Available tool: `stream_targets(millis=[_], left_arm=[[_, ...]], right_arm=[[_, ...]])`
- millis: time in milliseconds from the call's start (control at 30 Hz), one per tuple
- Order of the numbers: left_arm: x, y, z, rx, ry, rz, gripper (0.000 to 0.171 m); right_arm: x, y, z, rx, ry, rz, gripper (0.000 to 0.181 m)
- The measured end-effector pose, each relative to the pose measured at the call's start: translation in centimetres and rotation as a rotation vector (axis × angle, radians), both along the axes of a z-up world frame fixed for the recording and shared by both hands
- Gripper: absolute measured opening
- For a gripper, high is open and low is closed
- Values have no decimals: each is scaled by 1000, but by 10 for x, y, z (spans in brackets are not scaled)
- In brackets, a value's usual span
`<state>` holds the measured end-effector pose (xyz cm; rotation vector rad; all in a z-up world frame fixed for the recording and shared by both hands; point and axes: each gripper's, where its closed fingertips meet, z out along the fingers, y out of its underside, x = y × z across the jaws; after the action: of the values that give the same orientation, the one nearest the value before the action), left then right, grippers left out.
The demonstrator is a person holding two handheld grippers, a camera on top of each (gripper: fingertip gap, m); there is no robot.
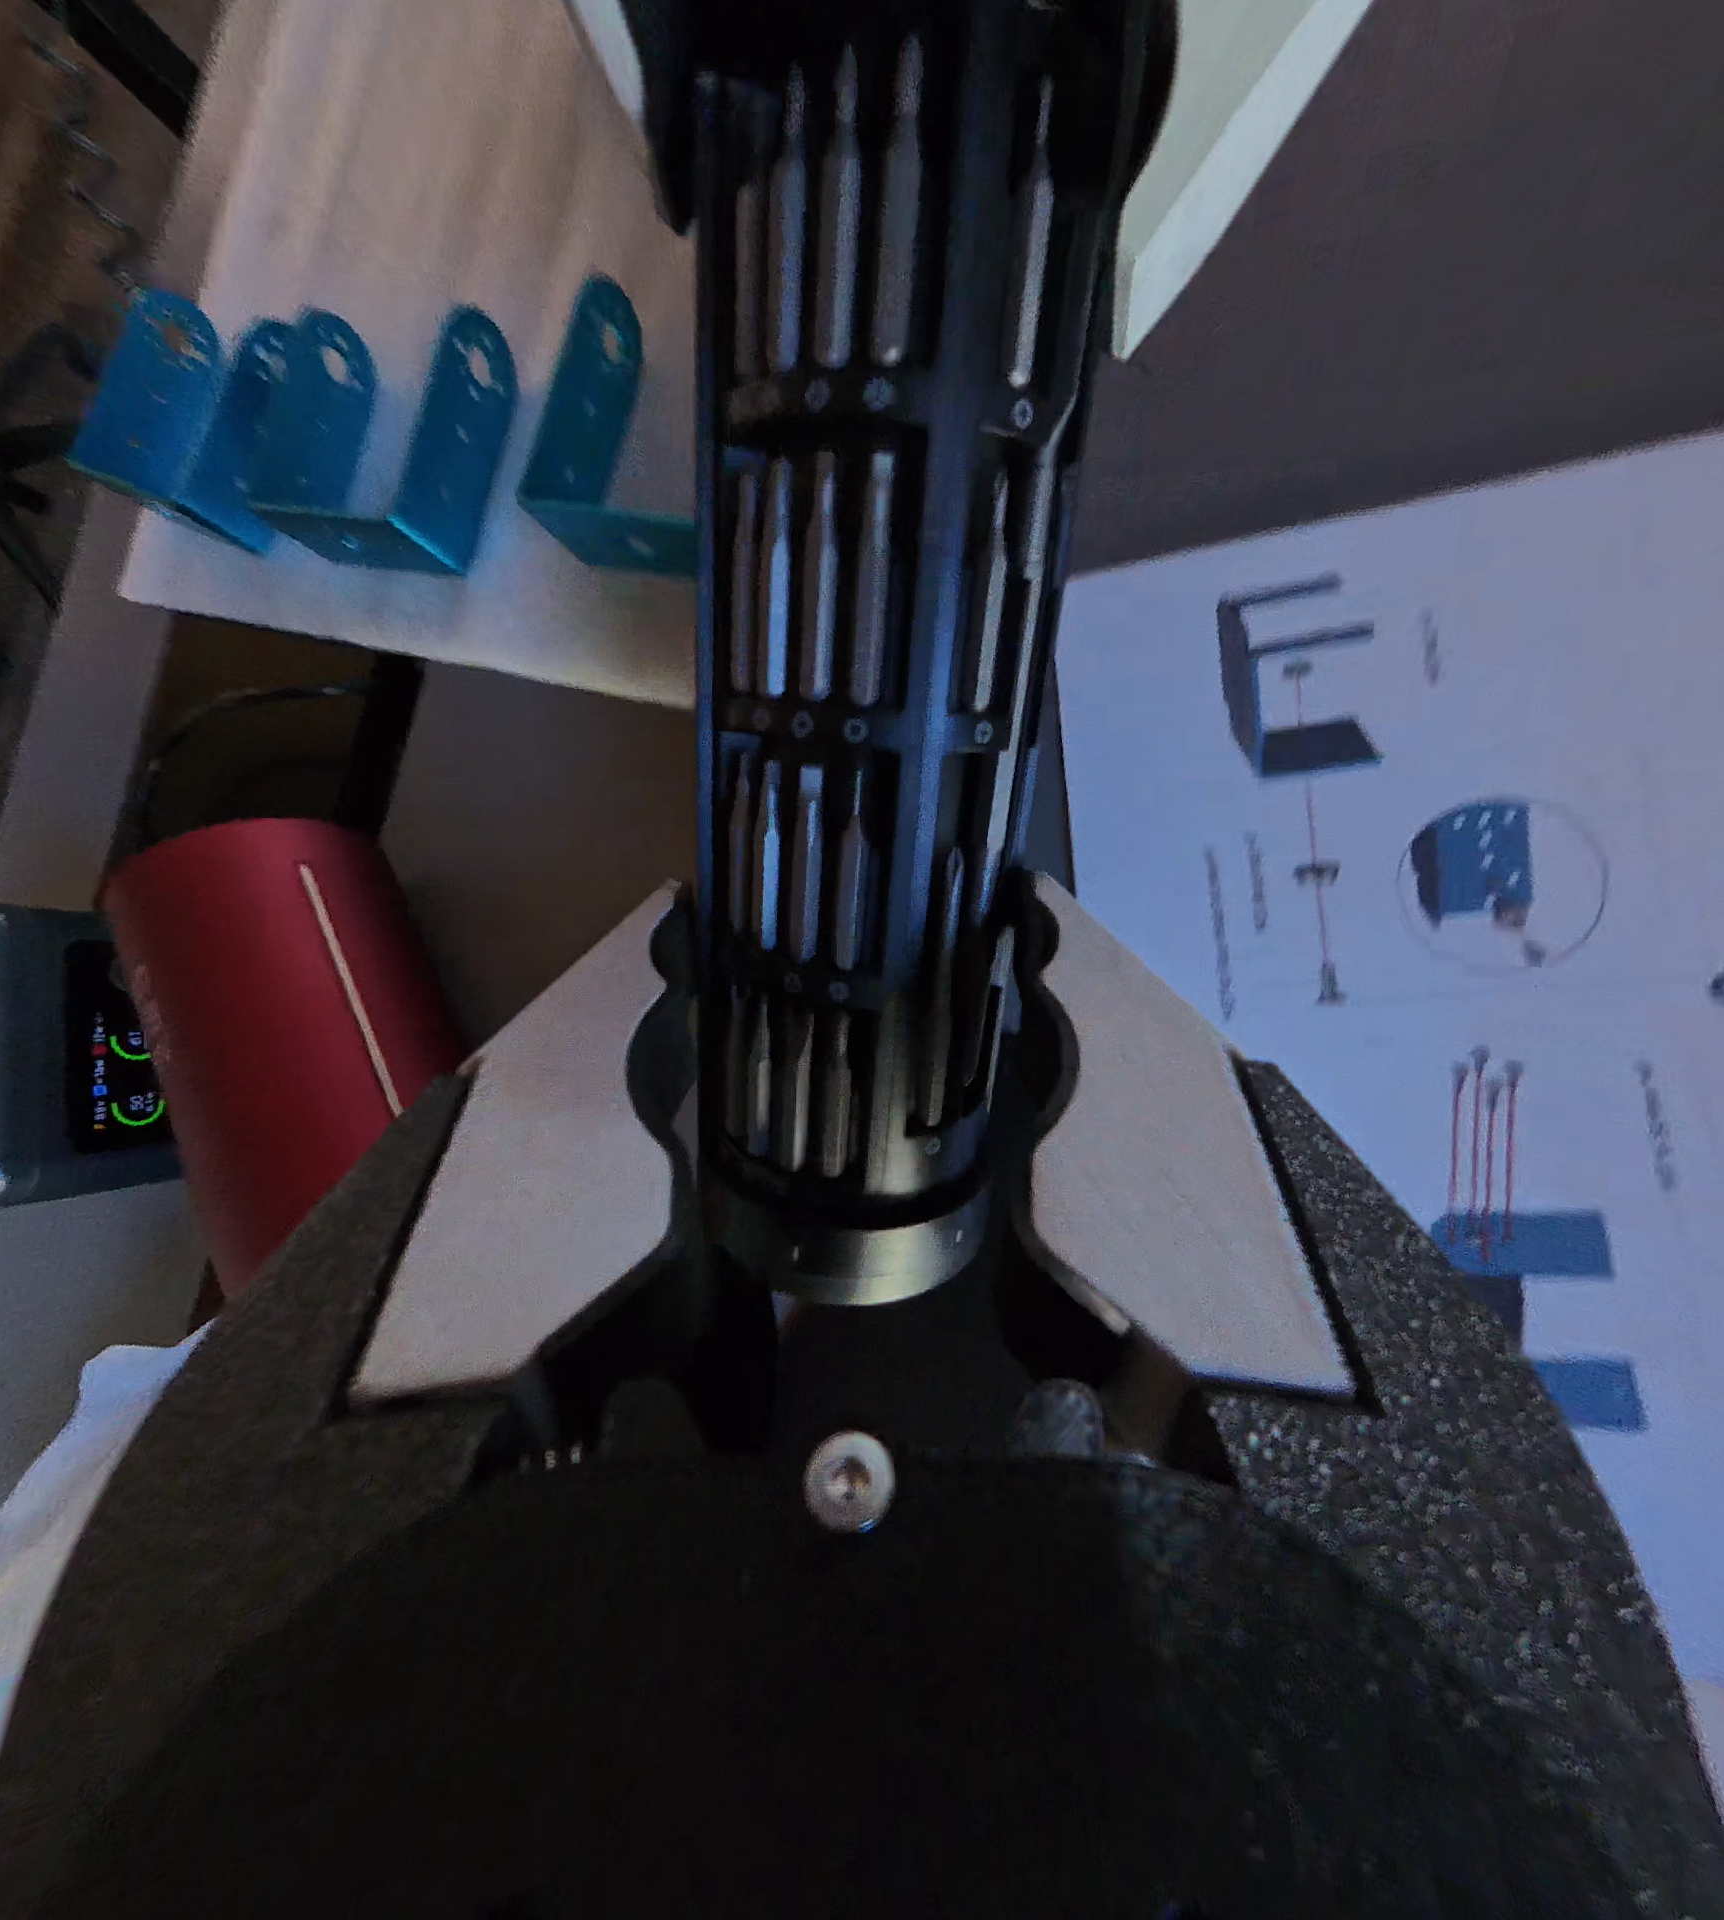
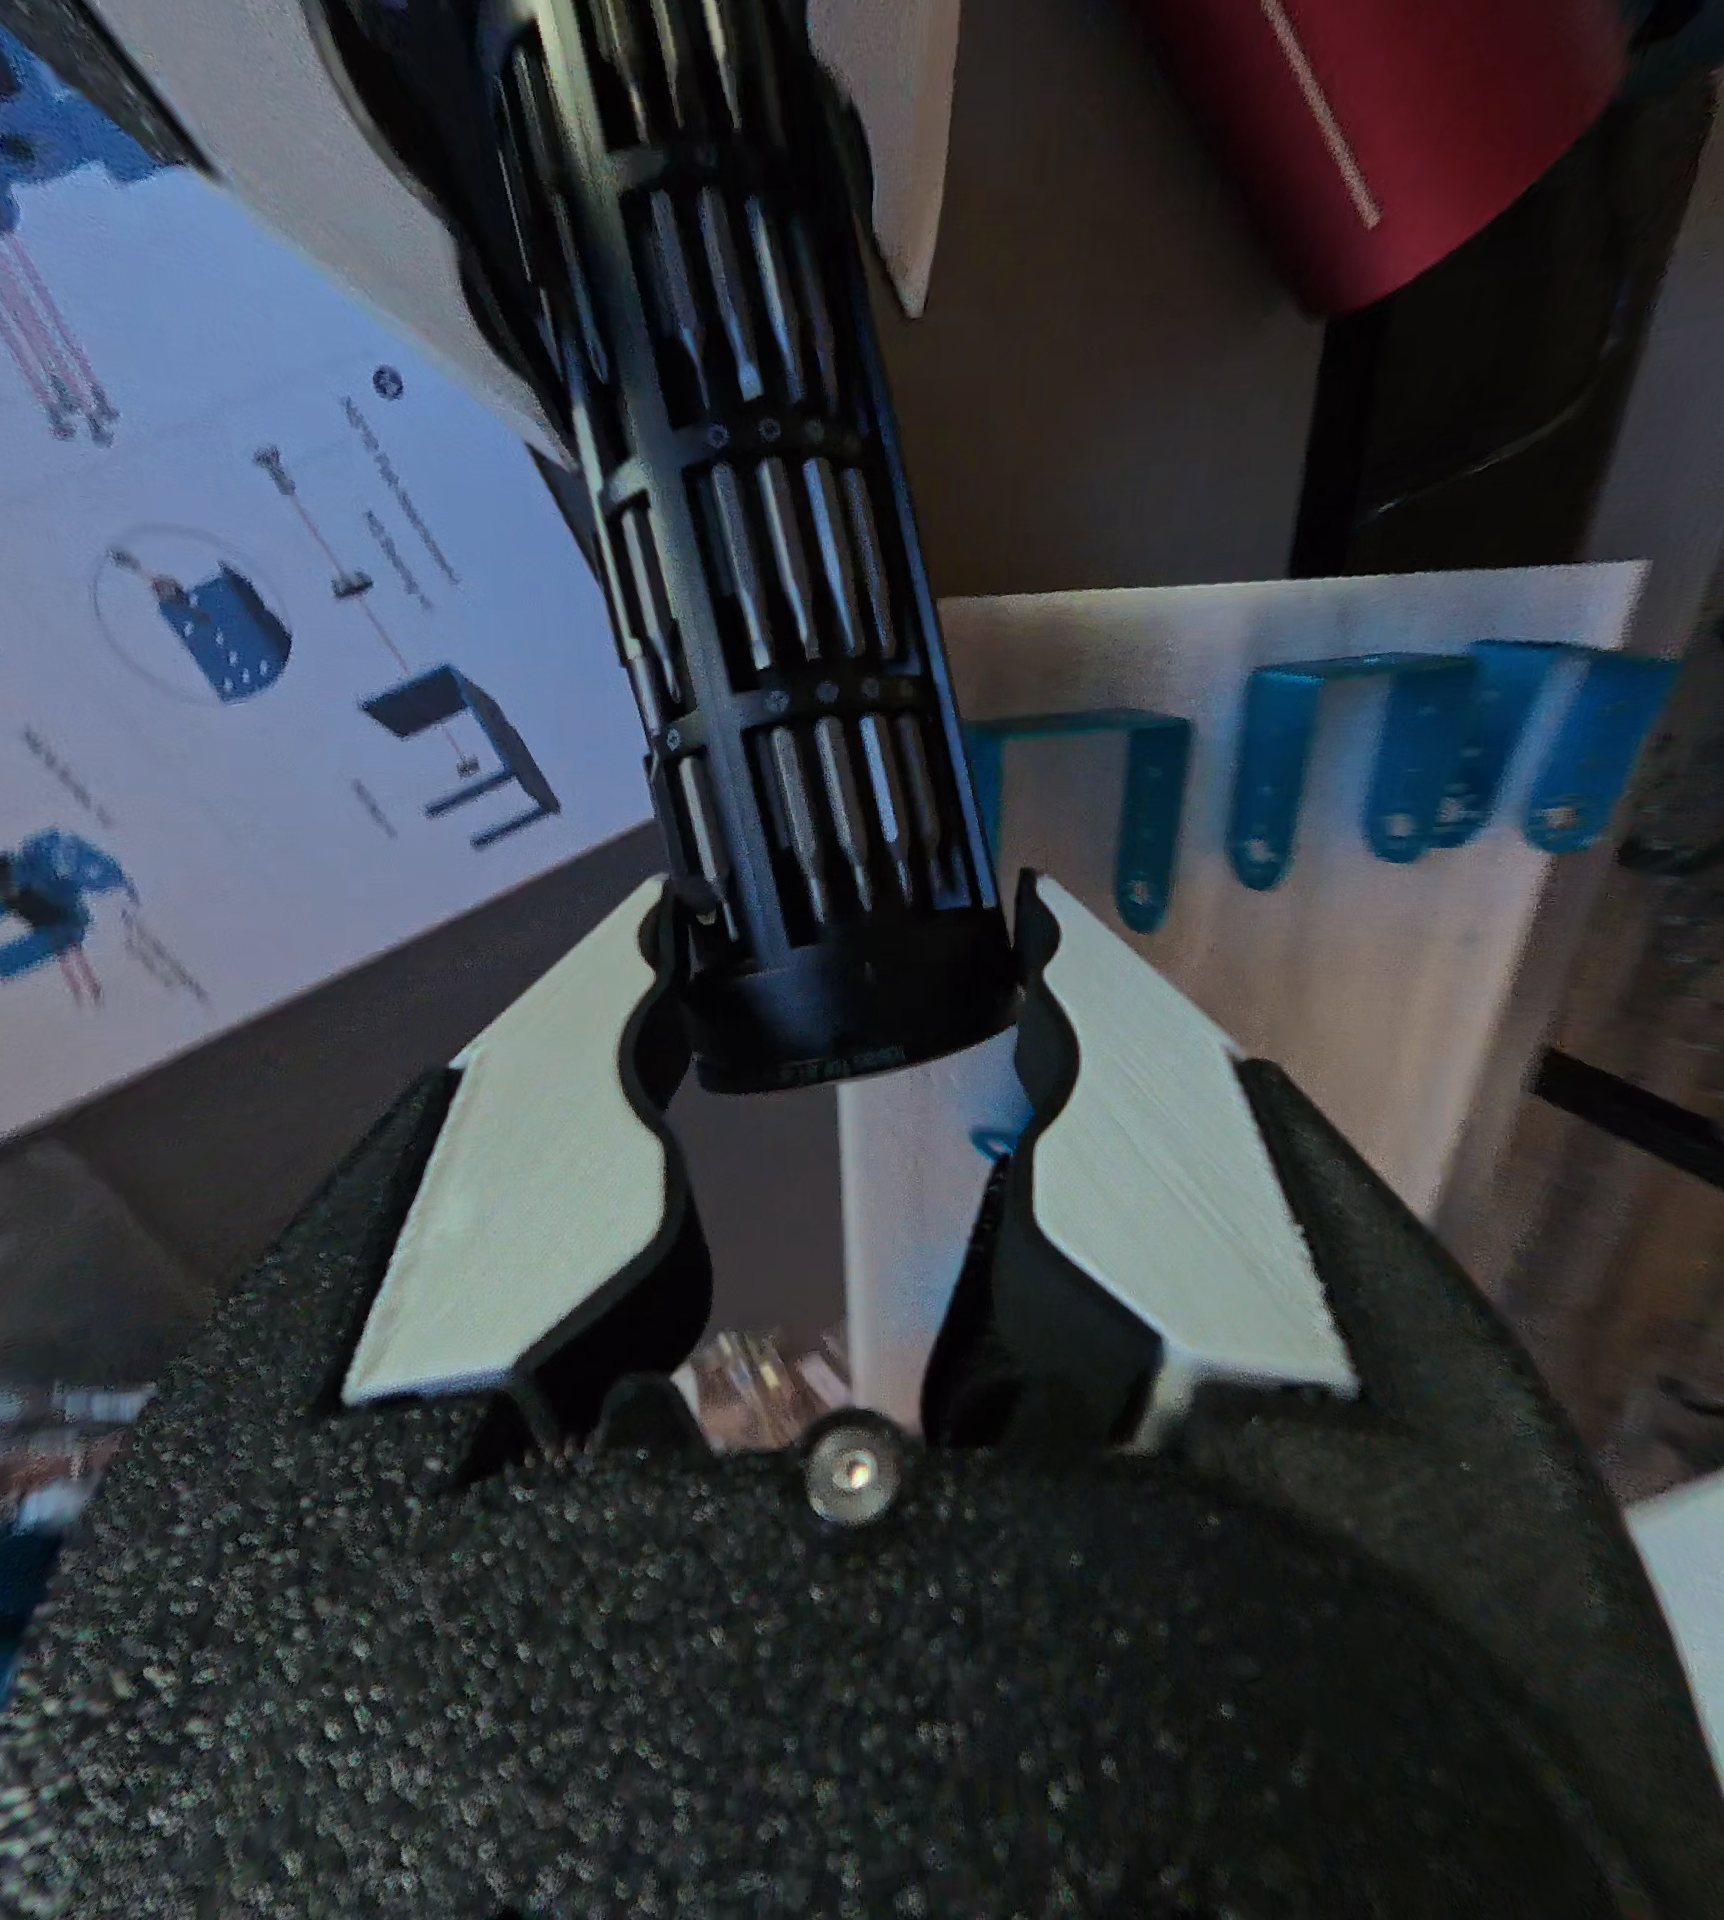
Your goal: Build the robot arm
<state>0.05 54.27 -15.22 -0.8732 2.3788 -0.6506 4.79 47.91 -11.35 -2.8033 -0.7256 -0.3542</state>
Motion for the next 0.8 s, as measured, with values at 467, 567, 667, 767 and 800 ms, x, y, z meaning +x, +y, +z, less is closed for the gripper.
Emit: stream_targets(millis=[467, 567, 667, 767, 800], left_arm=[[0, 4, 21, -400, -145, 100, 62], [-11, 13, 18, -415, -150, 102, 62], [-18, 16, 18, -429, -158, 94, 63], [-16, 16, 18, -435, -169, 95, 63], [-16, 16, 18, -435, -172, 94, 62]], right_arm=[[-38, 68, 69, -685, -237, 25, 61], [-68, 90, 61, -629, -153, 59, 56], [-80, 98, 57, -515, -103, 126, 57], [-91, 109, 80, -247, 44, 98, 65], [-91, 112, 96, -121, 99, 69, 71]])
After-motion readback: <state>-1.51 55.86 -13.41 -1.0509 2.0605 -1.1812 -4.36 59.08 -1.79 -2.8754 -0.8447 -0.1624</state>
